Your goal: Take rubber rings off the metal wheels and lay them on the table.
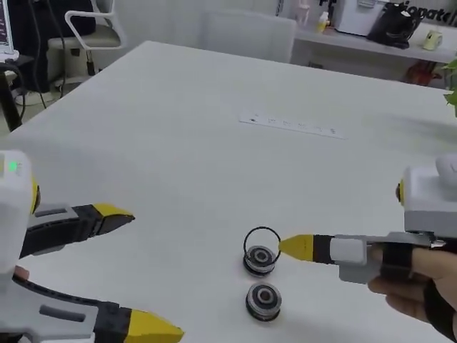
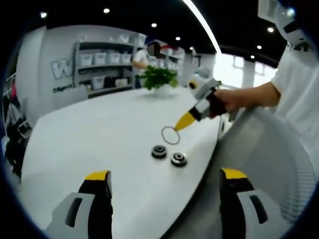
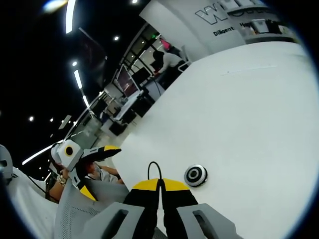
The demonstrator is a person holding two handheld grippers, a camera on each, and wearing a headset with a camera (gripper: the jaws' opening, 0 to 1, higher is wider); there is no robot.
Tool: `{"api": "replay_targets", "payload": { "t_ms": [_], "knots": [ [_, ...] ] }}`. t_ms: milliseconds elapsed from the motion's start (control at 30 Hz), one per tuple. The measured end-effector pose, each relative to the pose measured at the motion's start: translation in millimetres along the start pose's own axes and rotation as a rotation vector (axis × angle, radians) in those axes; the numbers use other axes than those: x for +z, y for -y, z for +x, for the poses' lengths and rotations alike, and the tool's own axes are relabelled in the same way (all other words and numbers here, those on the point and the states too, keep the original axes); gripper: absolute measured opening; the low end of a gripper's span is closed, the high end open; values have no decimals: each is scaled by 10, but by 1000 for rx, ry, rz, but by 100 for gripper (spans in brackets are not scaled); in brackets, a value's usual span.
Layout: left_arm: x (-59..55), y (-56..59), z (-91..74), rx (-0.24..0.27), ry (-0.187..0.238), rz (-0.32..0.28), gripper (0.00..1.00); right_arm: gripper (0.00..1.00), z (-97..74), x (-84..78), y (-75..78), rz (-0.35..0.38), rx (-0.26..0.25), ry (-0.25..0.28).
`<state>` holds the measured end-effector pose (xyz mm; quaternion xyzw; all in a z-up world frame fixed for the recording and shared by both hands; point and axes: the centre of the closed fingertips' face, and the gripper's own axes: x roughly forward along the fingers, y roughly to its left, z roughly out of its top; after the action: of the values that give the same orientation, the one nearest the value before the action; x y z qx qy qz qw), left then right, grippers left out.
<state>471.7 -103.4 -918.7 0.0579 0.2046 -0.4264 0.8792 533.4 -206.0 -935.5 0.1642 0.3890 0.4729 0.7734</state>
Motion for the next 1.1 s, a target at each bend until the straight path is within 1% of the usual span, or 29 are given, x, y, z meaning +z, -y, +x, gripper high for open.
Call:
{"api": "replay_targets", "payload": {
  "t_ms": [67,133,200,333,433,633,800,833,867,933,967,1000,1033,1067,1100],
  "knots": [
    [12,12,-3,-9,12,-20,89,0,7,2,-44,6,18,-1],
    [0,11,-2,-7,5,-21,89,0,21,-18,-79,-1,24,-16],
    [-11,7,-2,-3,-4,-9,90,0,30,-75,-75,-32,11,-51],
    [-36,29,12,-14,-22,3,90,0,69,-94,-142,-48,22,-73],
    [-58,34,14,-18,-35,0,90,0,107,-105,-181,-83,20,-96],
    [-72,27,18,-16,-43,0,91,0,224,-99,-317,-139,44,-133],
    [-84,7,11,-4,-45,-10,90,0,340,-85,-387,-160,63,-152],
    [-99,11,12,-7,-51,-22,90,0,361,-85,-396,-163,65,-154],
    [-107,9,13,-7,-56,-22,91,0,392,-86,-406,-165,69,-157],
    [-109,3,14,-3,-64,2,93,0,439,-83,-390,-162,82,-160],
    [-109,-1,16,-1,-67,10,92,0,459,-94,-390,-154,87,-162],
    [-115,-2,18,-1,-74,18,92,0,488,-115,-372,-126,86,-166],
    [-132,4,22,-5,-86,25,91,0,510,-120,-334,-111,84,-168],
    [-142,9,25,-8,-91,27,92,0,535,-138,-293,-101,80,-174],
    [-151,15,28,-11,-95,26,92,0,550,-163,-284,-97,76,-177]
  ]
}}
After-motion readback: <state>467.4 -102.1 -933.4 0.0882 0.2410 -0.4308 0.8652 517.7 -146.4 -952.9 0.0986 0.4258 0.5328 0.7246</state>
